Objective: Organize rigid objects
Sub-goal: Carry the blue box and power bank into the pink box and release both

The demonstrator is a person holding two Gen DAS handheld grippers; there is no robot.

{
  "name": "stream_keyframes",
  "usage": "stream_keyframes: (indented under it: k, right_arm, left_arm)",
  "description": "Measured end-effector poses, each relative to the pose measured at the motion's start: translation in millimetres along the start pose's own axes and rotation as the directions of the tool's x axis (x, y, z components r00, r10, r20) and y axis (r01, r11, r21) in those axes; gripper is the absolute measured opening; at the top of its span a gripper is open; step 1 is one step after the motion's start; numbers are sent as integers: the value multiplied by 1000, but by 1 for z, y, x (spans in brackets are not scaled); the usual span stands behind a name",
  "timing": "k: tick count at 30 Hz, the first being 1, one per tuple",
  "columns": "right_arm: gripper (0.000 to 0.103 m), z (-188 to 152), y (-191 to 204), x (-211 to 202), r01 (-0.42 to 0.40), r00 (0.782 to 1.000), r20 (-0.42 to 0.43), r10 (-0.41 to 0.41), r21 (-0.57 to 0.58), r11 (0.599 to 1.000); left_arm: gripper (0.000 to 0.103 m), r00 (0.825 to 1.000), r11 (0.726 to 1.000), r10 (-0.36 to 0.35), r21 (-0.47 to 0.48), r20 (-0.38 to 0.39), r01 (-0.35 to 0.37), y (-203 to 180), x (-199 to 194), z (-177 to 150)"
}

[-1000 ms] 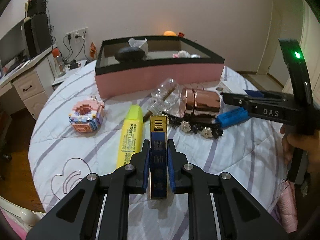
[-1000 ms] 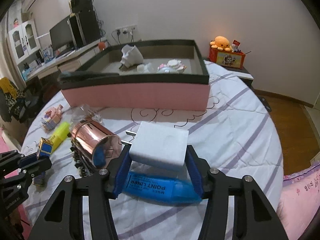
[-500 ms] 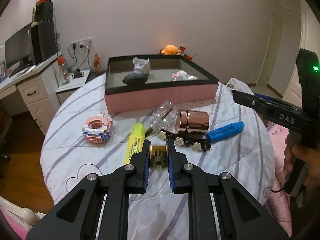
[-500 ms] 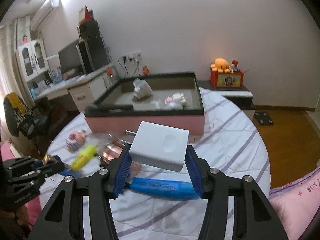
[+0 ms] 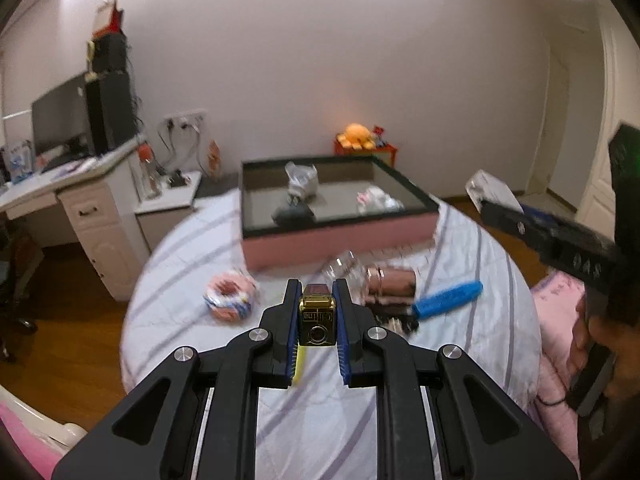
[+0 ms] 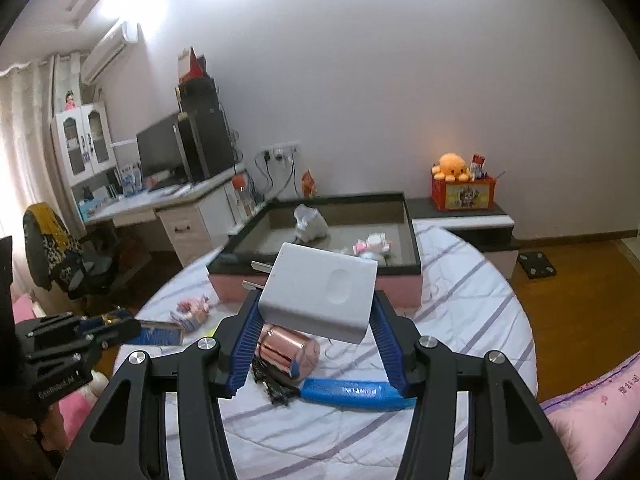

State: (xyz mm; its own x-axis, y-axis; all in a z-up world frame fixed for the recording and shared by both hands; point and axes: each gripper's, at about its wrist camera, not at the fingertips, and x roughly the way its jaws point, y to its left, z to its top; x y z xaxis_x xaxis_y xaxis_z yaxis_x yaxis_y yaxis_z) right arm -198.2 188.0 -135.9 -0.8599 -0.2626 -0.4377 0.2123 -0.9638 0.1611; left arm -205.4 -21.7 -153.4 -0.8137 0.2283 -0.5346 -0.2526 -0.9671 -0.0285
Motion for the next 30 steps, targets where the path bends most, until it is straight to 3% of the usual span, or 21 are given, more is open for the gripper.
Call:
stream_keyframes:
  k: [8,16,30]
  right_arm:
    - [55,13,14,-19,-21,997,72,22,-20,1000]
    - [55,29,18,-29,-27,989,146,31,-34,999]
    - [55,53,5,5,-30,989,146,35,-36,999]
  left_arm:
    - [15,990,996,84,5,113,-85,3,-29,34]
    - [15,959,993,118,-3,259,-121,0,-55,65]
    - [15,958,988,130,44,255,-146,-3,-6,106]
